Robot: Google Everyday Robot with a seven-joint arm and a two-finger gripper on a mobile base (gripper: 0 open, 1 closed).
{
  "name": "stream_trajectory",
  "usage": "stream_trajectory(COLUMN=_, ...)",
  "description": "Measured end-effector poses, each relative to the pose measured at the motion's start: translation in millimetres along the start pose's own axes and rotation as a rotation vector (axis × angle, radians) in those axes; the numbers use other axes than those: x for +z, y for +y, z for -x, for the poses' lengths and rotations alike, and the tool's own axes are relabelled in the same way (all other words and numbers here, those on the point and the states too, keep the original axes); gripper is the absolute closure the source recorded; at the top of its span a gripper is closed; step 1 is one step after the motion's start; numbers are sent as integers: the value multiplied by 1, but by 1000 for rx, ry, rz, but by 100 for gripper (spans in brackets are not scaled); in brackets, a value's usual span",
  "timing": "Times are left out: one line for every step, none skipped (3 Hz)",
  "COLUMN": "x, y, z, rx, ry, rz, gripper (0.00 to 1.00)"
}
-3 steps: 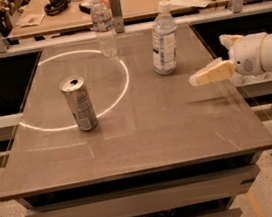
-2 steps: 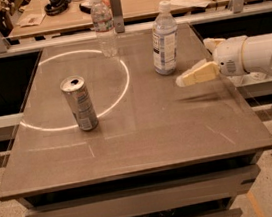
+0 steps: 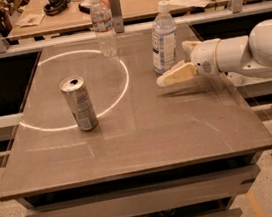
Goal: Move blue plastic bottle near redbull can
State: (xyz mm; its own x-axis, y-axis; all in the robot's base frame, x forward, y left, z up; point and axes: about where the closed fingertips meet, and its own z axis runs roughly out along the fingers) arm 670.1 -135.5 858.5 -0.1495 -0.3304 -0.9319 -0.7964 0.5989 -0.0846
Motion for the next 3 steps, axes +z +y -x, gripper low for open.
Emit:
stream_trajectory(x=21, y=-2, z=11, rx=-30, ry=-18, rz=25, gripper=0)
stream_trajectory(x=28, y=-9, z=22, rx=-66, ry=-22, rz=22, gripper=16)
stream_trajectory(x=26, y=-15, z=30, rx=-82, ry=-20, rz=22, gripper=41)
